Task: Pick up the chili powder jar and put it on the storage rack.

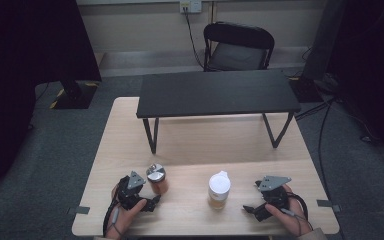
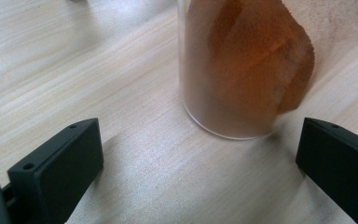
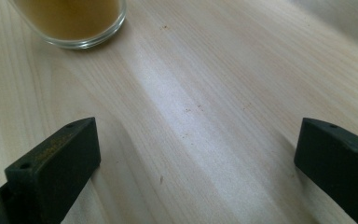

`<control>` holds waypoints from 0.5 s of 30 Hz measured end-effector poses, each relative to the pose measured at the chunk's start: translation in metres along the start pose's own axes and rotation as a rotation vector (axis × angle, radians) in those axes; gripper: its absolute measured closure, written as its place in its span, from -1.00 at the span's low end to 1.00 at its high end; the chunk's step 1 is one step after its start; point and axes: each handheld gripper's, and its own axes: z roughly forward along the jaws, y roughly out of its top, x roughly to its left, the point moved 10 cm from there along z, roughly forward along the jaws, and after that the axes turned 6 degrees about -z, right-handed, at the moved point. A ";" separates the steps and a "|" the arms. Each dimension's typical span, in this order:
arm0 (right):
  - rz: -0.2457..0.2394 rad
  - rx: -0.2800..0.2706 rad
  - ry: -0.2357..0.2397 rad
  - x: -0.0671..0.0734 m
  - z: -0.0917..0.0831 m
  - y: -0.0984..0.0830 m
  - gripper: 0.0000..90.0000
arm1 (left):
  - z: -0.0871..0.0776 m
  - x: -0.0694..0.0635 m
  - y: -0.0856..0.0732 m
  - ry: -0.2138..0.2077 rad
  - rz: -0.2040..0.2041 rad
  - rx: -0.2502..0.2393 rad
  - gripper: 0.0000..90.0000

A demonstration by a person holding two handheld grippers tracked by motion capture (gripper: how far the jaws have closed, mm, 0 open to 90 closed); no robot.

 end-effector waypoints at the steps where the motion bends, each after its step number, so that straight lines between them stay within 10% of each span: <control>1: 0.000 0.000 0.000 0.000 0.000 0.000 -1.00 | 0.000 0.000 0.000 -0.001 0.001 0.000 -1.00; 15: 0.001 0.000 0.000 0.000 0.000 0.000 -1.00 | -0.001 0.002 0.000 -0.019 0.002 -0.003 -0.97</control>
